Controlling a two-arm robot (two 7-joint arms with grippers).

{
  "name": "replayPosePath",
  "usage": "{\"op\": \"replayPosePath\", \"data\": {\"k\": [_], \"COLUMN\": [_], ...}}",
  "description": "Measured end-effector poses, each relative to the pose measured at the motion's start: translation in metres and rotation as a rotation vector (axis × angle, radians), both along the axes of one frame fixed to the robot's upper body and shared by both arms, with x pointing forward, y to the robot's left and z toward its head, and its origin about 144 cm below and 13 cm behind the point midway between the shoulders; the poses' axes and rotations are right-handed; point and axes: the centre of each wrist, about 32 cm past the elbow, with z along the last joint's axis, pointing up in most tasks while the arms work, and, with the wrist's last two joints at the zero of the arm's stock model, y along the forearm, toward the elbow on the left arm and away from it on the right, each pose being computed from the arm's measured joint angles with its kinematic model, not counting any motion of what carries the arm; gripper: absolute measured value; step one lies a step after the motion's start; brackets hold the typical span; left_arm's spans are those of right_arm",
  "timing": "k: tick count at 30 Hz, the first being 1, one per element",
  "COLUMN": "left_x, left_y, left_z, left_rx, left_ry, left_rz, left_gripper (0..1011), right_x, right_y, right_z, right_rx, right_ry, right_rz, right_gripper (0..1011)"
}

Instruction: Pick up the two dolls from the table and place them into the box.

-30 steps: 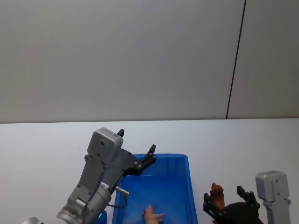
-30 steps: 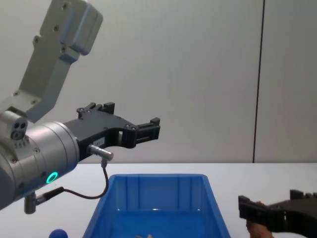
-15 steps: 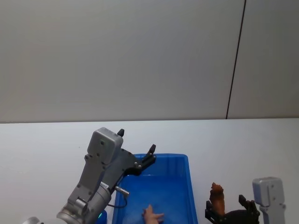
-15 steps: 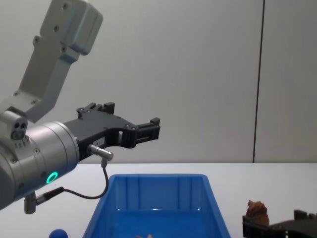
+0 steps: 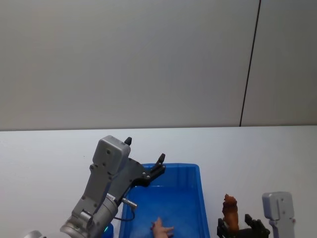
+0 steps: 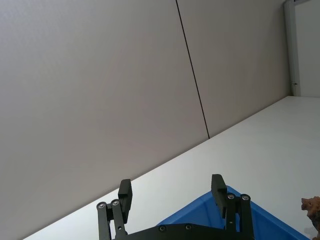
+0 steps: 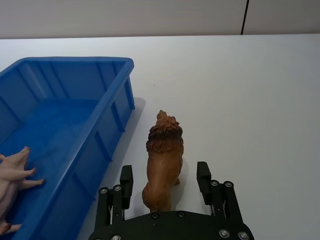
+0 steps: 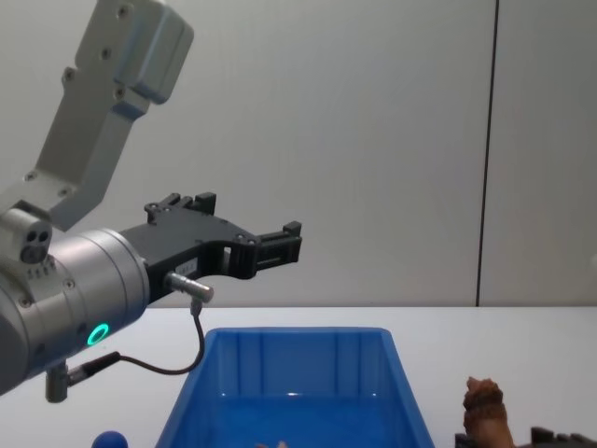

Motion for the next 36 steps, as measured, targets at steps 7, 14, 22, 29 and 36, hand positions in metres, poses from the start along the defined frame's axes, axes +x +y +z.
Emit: {"op": "replayPosePath", "data": {"k": [7, 14, 22, 29, 36], "left_x": [0.0, 0.0, 0.0, 0.0, 0.0], "left_y": [0.0, 0.0, 0.0, 0.0, 0.0], "left_z": [0.0, 0.0, 0.0, 0.0, 0.0], "left_rx": [0.0, 0.0, 0.0, 0.0, 0.0], "left_ry": [0.0, 0.0, 0.0, 0.0, 0.0], "left_rz": [0.0, 0.0, 0.0, 0.0, 0.0], "left_gripper": [1001, 1001, 1001, 1001, 1001], "right_x": [0.003, 0.005, 0.005, 0.004, 0.008], "right_y": [0.001, 0.003, 0.004, 0.005, 0.006], "right_z": [-0.004, -0.005, -0.002, 0.007, 0.02], "right_rx": [0.015, 0.022, 0.012, -0.002, -0.005], "right_ry": [0.025, 0.036, 0.003, -0.066, -0.158], "right_rz": [0.005, 0.012, 0.028, 0.054, 0.112], "right_gripper": [616, 392, 320, 320, 320]}}
